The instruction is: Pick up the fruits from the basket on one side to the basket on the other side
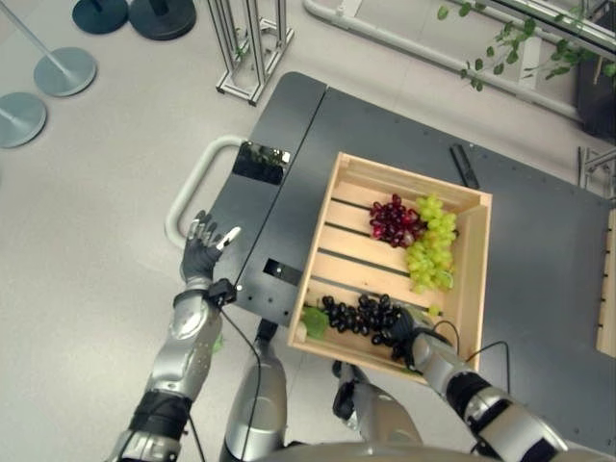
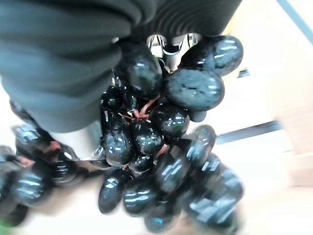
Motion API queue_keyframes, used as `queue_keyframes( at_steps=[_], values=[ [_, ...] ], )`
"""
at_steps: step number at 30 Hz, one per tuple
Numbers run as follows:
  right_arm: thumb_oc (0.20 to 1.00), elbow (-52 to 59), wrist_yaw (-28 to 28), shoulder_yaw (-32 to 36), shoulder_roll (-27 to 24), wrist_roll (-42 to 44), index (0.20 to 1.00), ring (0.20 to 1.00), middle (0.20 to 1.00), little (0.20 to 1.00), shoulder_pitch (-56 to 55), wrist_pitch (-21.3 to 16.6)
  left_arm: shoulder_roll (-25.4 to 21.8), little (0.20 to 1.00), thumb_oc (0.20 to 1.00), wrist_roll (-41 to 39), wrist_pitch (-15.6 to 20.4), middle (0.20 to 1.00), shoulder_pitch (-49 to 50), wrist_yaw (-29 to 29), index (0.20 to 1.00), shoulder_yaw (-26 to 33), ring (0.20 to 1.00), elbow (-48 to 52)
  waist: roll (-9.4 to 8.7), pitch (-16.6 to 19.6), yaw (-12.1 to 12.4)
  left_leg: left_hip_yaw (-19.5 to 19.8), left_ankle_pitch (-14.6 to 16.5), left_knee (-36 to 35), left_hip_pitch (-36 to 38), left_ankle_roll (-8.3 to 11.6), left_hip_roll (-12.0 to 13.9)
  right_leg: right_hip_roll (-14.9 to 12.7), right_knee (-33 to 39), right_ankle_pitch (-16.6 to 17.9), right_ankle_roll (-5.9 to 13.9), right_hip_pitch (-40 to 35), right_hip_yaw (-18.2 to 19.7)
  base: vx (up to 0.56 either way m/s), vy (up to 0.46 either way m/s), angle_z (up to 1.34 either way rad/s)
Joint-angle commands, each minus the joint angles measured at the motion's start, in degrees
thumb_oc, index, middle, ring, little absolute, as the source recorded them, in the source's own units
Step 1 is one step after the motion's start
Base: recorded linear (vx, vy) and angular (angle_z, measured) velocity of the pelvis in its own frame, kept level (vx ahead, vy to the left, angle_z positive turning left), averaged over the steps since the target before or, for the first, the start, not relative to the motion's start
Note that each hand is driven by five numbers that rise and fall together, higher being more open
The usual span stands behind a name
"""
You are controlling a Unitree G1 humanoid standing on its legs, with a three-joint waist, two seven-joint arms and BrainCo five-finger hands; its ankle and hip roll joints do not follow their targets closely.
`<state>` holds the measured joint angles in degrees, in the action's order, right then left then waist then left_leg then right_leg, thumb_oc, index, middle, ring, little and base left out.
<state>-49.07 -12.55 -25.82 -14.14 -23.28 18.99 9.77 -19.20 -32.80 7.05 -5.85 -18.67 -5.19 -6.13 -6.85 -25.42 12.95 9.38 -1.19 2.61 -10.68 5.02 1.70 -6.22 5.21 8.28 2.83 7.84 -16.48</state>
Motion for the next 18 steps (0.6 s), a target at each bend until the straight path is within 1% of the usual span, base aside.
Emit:
queue_keyframes(
  at_steps=[1, 3, 5, 8, 11, 14, 15, 16, 17, 18],
  values=[
    [0.2, 8.55, -2.01, 1.19, -3.1, 3.22, 0.2, 0.2, 0.2, 0.2, 0.92, -2.71, -1.05, 1.0, 1.0, 1.46, 2.65, 1.0, 1.41, 0.25, 1.0, 1.35, 1.0, 3.31, -0.56, 1.47, -1.89, 2.21, -5.33, -7.61, -2.75, -2.25, -2.15, -4.4, -0.29, -1.43, 6.38, -0.31, 0.53, 0.0, 0.0, 0.0],
    [0.2, 14.11, -2.2, 2.87, -5.58, 3.52, 0.2, 0.2, 0.2, 0.2, 0.05, -3.52, -1.82, 1.0, 1.0, 2.68, 2.51, 1.0, 1.73, 0.55, 1.0, 1.93, 1.0, 3.19, -0.75, 1.49, -2.3, 1.94, -5.27, -7.61, -2.59, -2.23, -2.09, -4.33, -0.32, -1.39, 6.39, -0.18, 0.87, 0.0, 0.0, 0.0],
    [0.2, 22.1, -1.9, 5.96, -8.65, 4.45, 0.2, 0.2, 0.2, 0.2, -0.88, -4.61, -3.09, 1.0, 1.0, 4.37, 1.78, 1.0, 2.2, 1.33, 1.0, 2.73, 1.0, 2.9, -1.26, 1.55, -3.05, 1.57, -5.14, -7.61, -2.43, -2.23, -1.97, -4.23, -0.35, -1.31, 6.44, 0.01, 1.17, 0.0, 0.003, -0.02],
    [0.2, 30.37, -1.36, 9.61, -12.51, 4.93, 0.2, 0.2, 0.2, 0.2, -1.96, -5.62, -4.28, 1.0, 1.0, 5.77, 0.99, 1.0, 2.82, 2.26, 1.0, 3.32, 1.0, 2.4, -1.83, 1.82, -3.63, 1.18, -4.92, -7.61, -2.26, -2.24, -1.8, -4.13, -0.38, -1.32, 6.44, 0.11, 1.51, 0.0, 0.0, 0.0],
    [0.2, 38.57, 0.58, 13.44, -16.62, 5.32, 0.2, 0.2, 0.2, 0.2, -2.6, -6.49, -5.86, 1.0, 1.0, 8.18, -0.63, 1.0, 3.32, 4.15, 1.0, 3.54, 1.0, 2.22, -2.37, 2.26, -4.1, 0.85, -4.7, -7.61, -2.24, -2.24, -1.75, -4.05, -0.38, -1.31, 6.53, 0.31, 1.79, 0.0, -0.015, -0.09],
    [0.2, 43.4, 3.29, 15.6, -20.31, 6.29, 0.2, 0.2, 0.2, 0.2, -1.97, -7.04, -8.39, 1.0, 1.0, 11.41, -2.09, 1.0, 4.09, 6.77, 1.0, 3.57, 1.0, 2.89, -2.83, 2.69, -4.34, 0.57, -4.49, -7.61, -1.97, -2.23, -1.62, -3.96, -0.45, -1.33, 6.59, 0.24, 2.05, 0.01, -0.017, -0.12],
    [0.2, 44.96, 4.62, 16.04, -22.06, 6.67, 0.2, 0.2, 0.2, 0.2, -1.34, -7.26, -9.64, 1.0, 1.0, 12.82, -2.49, 1.0, 4.43, 7.62, 1.0, 3.75, 1.0, 3.27, -3.0, 2.82, -4.43, 0.48, -4.43, -7.61, -1.85, -2.23, -1.56, -3.94, -0.49, -1.34, 6.61, 0.2, 2.18, 0.01, -0.007, -0.05],
    [0.2, 47.72, 6.93, 16.78, -25.33, 7.34, 0.2, 0.2, 0.2, 0.2, 0.18, -7.47, -11.11, 1.0, 1.0, 14.69, -2.95, 1.0, 4.84, 8.75, 1.0, 4.25, 1.0, 4.24, -3.32, 3.11, -4.47, 0.22, -4.24, -7.61, -1.61, -2.23, -1.52, -3.94, -0.55, -1.32, 6.65, 0.2, 2.41, 0.0, 0.0, 0.0],
    [0.2, 47.8, 7.03, 16.8, -25.42, 7.41, 0.2, 0.2, 0.2, 0.2, 0.21, -7.41, -11.03, 1.0, 1.0, 14.72, -3.01, 1.0, 4.87, 8.77, 1.0, 4.32, 1.0, 4.32, -3.28, 3.09, -4.47, 0.17, -4.22, -7.61, -1.6, -2.23, -1.52, -3.94, -0.56, -1.32, 6.66, 0.22, 2.46, 0.01, -0.011, -0.08],
    [0.2, 49.22, 9.81, 16.38, -28.93, 7.75, 0.2, 0.2, 0.2, 0.2, 2.48, -7.25, -12.33, 1.0, 1.0, 16.78, -3.64, 1.0, 4.98, 10.27, 1.0, 4.15, 1.0, 5.05, -3.74, 3.58, -4.49, -0.13, -4.0, -7.61, -1.34, -2.19, -1.39, -3.96, -0.52, -1.33, 6.72, 0.17, 2.59, 0.01, -0.009, -0.11]
  ],
)
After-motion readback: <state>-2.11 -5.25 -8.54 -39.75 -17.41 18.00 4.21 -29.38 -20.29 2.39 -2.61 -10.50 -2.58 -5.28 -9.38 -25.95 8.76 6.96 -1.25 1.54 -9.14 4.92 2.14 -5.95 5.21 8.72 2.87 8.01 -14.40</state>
